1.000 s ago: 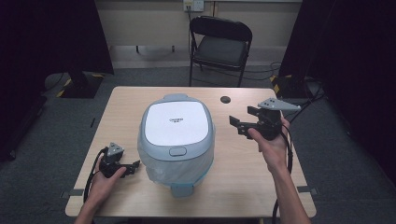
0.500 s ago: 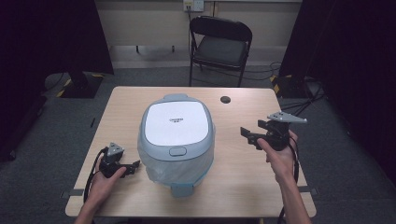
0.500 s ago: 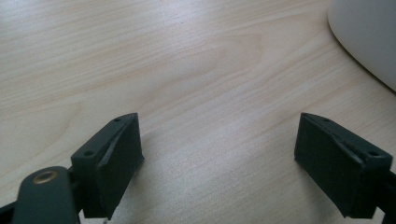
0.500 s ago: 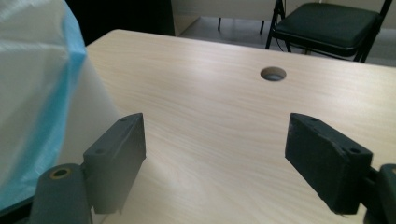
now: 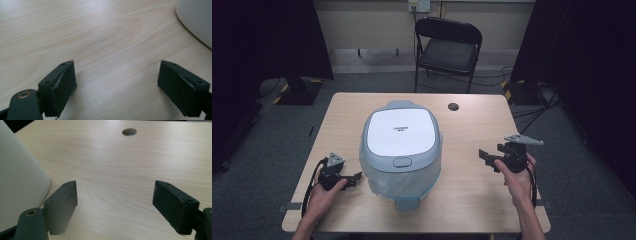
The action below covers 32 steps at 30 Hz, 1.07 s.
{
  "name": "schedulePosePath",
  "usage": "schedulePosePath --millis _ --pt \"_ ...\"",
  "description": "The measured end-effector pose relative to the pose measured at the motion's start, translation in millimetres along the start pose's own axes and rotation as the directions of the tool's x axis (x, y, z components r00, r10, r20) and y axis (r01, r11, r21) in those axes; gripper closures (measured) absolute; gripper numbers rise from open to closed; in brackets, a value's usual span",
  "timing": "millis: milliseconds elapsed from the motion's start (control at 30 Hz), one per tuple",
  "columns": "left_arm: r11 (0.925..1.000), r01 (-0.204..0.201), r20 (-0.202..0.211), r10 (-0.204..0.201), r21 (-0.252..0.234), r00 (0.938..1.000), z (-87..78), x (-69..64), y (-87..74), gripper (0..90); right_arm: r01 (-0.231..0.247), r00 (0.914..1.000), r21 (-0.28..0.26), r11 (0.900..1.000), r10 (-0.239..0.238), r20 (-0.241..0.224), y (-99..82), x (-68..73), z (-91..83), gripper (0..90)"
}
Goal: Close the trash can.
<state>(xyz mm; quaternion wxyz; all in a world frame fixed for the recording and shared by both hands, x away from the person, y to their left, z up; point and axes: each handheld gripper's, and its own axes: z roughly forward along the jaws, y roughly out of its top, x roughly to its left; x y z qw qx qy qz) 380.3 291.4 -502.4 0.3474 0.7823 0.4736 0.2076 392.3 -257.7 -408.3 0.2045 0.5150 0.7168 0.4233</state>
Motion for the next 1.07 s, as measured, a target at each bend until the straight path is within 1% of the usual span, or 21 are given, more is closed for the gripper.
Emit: schedulePosePath --millis 100,133,167,300,400,467,533,567,667,733,767,833,933,967,1067 --pt "1.0000 -0.001 -0.001 0.001 0.000 1.0000 -0.1 0.1 0.0 14.5 0.007 0.9998 0.038 0.9992 -0.007 0.020 -11.7 -4.3 3.5 18.6" --pt "1.0000 -0.001 -0.001 0.001 0.001 1.0000 -0.1 0.1 0.0 14.5 0.008 0.9997 0.059 0.9982 -0.009 0.024 -17.2 -6.0 5.0 18.4" --pt "1.0000 -0.002 -0.001 0.002 0.001 1.0000 -0.1 0.1 0.0 14.5 0.010 0.9996 0.066 0.9978 -0.012 0.027 -20.9 -7.1 6.2 18.4" --pt "1.0000 -0.002 -0.002 0.002 0.000 1.0000 -0.1 0.1 0.0 14.5 0.001 0.9990 0.114 0.9935 -0.006 0.044 -40.3 -13.1 13.5 18.4" --pt "1.0000 0.000 0.000 0.000 0.000 1.0000 0.0 0.0 0.0 14.5 0.001 0.9973 0.147 0.9891 -0.011 0.073 -51.9 -17.1 19.3 18.4" --pt "1.0000 0.000 0.000 0.000 0.000 1.0000 0.0 0.0 0.0 14.5 -0.012 0.9962 0.165 0.9863 -0.002 0.087 -57.2 -20.0 22.5 18.5" --pt "1.0000 -0.001 -0.002 0.001 0.000 1.0000 -0.1 0.0 0.0 14.5 -0.013 0.9949 0.177 0.9841 -0.005 0.100 -61.2 -21.4 24.6 18.5" --pt "1.0000 0.000 0.000 0.000 0.000 1.0000 0.0 0.0 0.0 14.5 -0.005 0.9939 0.189 0.9819 -0.016 0.110 -63.6 -22.1 25.6 18.5" --pt "1.0000 0.000 0.000 0.000 0.000 1.0000 0.0 0.0 0.0 14.6 -0.008 0.9901 0.208 0.9781 -0.021 0.138 -68.7 -22.6 29.2 18.4" --pt "1.0000 0.000 0.000 0.000 0.000 1.0000 0.0 0.0 0.0 14.5 0.005 0.9864 0.230 0.9733 -0.042 0.159 -73.4 -22.8 32.2 17.8" --pt "1.0000 0.000 0.000 0.000 0.000 1.0000 0.0 0.0 0.0 14.5 0.024 0.9832 0.221 0.9750 -0.063 0.171 -75.6 -21.8 32.9 17.7" --pt "1.0000 0.000 0.000 0.000 0.000 1.0000 0.0 0.0 0.0 14.5 0.018 0.9806 0.205 0.9785 -0.058 0.187 -77.4 -20.4 33.4 16.8" --pt "1.0000 0.000 0.000 0.000 0.000 1.0000 0.0 0.0 0.0 14.5 0.032 0.9799 0.153 0.9876 -0.061 0.190 -82.8 -20.2 35.3 13.6" --pt "1.0000 -0.006 -0.002 0.006 0.002 1.0000 -0.2 0.3 0.0 14.5 0.031 0.9794 0.138 0.9900 -0.058 0.193 -84.3 -20.2 35.8 13.4" --pt "1.0000 0.000 0.000 0.000 0.000 1.0000 0.0 0.0 0.0 14.5 0.030 0.9795 0.139 0.9898 -0.057 0.193 -84.3 -20.2 35.8 13.4"
